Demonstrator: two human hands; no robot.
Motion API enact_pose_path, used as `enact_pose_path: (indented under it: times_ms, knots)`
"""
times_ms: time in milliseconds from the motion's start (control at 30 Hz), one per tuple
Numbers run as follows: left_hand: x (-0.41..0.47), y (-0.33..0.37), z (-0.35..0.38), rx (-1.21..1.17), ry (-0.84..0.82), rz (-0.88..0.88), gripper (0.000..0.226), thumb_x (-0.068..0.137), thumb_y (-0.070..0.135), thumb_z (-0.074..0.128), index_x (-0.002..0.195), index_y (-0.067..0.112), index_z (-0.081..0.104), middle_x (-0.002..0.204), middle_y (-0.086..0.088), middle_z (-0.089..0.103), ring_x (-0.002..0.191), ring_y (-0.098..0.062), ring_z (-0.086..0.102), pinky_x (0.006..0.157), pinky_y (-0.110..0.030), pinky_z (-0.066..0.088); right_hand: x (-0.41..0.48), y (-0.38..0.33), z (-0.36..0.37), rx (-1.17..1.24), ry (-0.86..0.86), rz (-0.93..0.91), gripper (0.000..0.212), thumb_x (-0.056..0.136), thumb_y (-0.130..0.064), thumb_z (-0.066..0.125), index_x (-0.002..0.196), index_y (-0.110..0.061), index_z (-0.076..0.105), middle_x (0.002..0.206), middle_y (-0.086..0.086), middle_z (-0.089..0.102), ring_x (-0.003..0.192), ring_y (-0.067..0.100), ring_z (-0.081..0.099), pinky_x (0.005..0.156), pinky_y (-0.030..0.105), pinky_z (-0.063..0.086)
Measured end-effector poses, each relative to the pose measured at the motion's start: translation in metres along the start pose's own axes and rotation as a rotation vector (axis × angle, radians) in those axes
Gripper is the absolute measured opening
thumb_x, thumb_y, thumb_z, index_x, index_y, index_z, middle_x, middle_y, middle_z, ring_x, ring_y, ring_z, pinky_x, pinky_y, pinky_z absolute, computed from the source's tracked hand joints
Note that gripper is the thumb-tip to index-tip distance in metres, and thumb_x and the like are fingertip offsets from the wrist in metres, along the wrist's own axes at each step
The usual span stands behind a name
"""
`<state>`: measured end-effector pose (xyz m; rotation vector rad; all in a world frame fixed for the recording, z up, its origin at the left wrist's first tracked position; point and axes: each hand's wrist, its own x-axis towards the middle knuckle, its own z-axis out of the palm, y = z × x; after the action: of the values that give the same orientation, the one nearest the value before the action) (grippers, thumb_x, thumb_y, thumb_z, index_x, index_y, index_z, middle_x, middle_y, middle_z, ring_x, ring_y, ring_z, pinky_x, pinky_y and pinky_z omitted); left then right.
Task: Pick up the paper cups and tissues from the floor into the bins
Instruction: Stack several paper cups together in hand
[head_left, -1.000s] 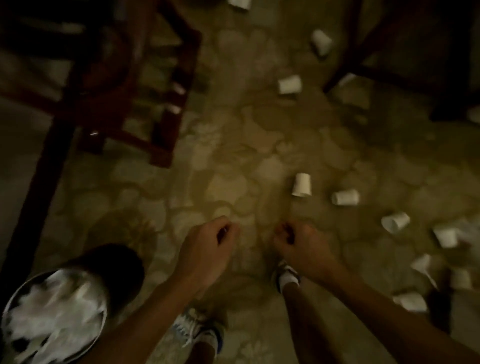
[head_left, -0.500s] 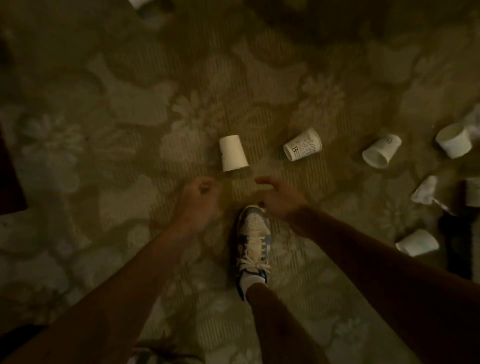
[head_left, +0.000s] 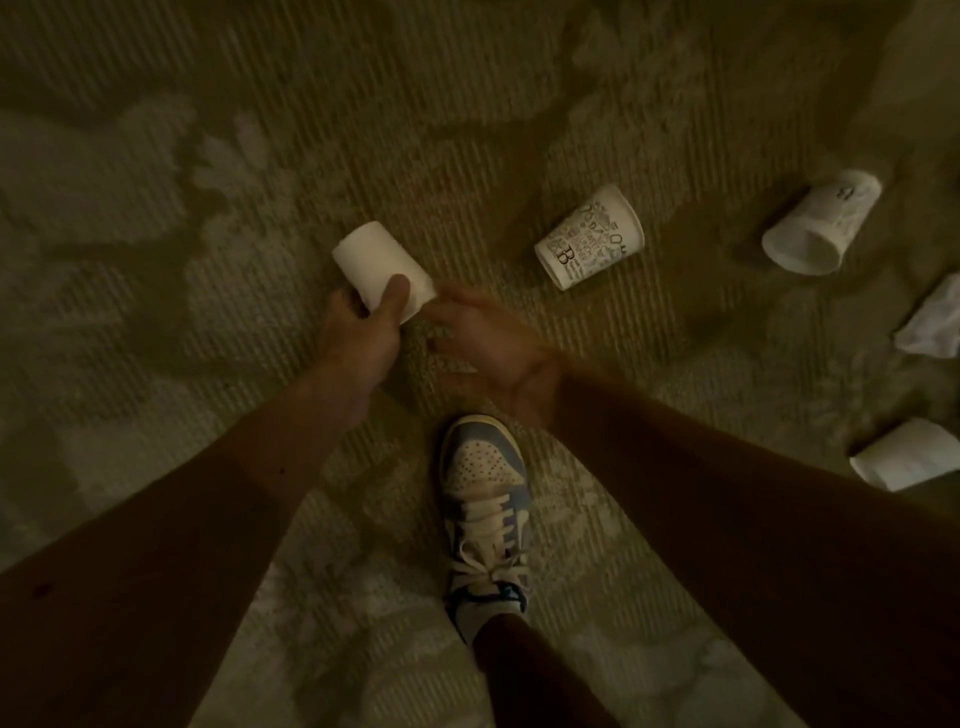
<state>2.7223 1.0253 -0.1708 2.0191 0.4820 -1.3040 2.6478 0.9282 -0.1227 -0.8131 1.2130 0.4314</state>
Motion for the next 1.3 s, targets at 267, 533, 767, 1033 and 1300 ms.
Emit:
enact_pose_path:
  times_ms: [267, 533, 767, 1033, 1300]
  knots:
    - [-0.004, -0.002, 0.027, -0.011, 0.051, -0.059, 0.068, 0.075, 0.049, 0.076, 0.129, 0.017, 0.051, 0.117, -0.007, 0.064, 0.099, -0.026, 0.065, 0.072, -0.038, 0.054, 0.006, 0.013, -0.04, -0.047, -0.041, 0.069, 0.037, 0.102, -0.006, 0.039, 0.138, 0.002, 0.045, 0.14, 0.027, 0.047, 0.116, 0.034, 0.054, 0.091, 0.03, 0.052]
    - [-0.024, 0.018, 0.031, 0.005, -0.078, 0.031, 0.052, 0.08, 0.034, 0.078, 0.122, 0.032, 0.046, 0.118, 0.001, 0.052, 0.1, -0.022, 0.059, 0.061, -0.031, 0.05, 0.004, -0.012, -0.131, -0.478, 0.638, -0.349, 0.055, 0.095, -0.018, 0.057, 0.145, -0.017, 0.033, 0.147, 0.002, 0.04, 0.123, 0.011, 0.048, 0.09, 0.016, 0.045]
    - [-0.041, 0.033, 0.042, 0.244, -0.144, 0.146, 0.022, 0.086, 0.047, 0.069, 0.1, 0.035, 0.056, 0.108, 0.002, 0.053, 0.095, -0.023, 0.058, 0.067, -0.037, 0.055, 0.007, -0.025, -0.144, -0.355, 0.551, -0.208, 0.037, 0.094, -0.015, 0.06, 0.129, -0.013, 0.053, 0.123, 0.005, 0.061, 0.099, 0.015, 0.064, 0.066, 0.019, 0.055]
    - [-0.102, 0.035, 0.019, 0.482, -0.236, 0.177, 0.062, 0.075, 0.025, 0.081, 0.128, 0.034, 0.052, 0.128, 0.002, 0.052, 0.103, -0.013, 0.05, 0.062, -0.022, 0.04, -0.071, -0.012, -0.113, -0.154, 0.437, -0.112, 0.006, 0.093, -0.017, 0.063, 0.094, -0.011, 0.064, 0.078, 0.001, 0.066, 0.065, 0.011, 0.064, 0.064, 0.03, 0.057]
    - [-0.166, 0.098, 0.033, 0.559, -0.558, 0.124, 0.089, 0.075, 0.056, 0.076, 0.148, 0.038, 0.028, 0.14, 0.003, 0.052, 0.119, -0.018, 0.053, 0.095, -0.039, 0.046, -0.162, -0.046, -0.121, 0.003, 0.398, -0.168, 0.019, 0.091, -0.015, 0.066, 0.074, -0.023, 0.064, 0.053, -0.011, 0.064, 0.043, -0.003, 0.056, 0.041, 0.015, 0.041]
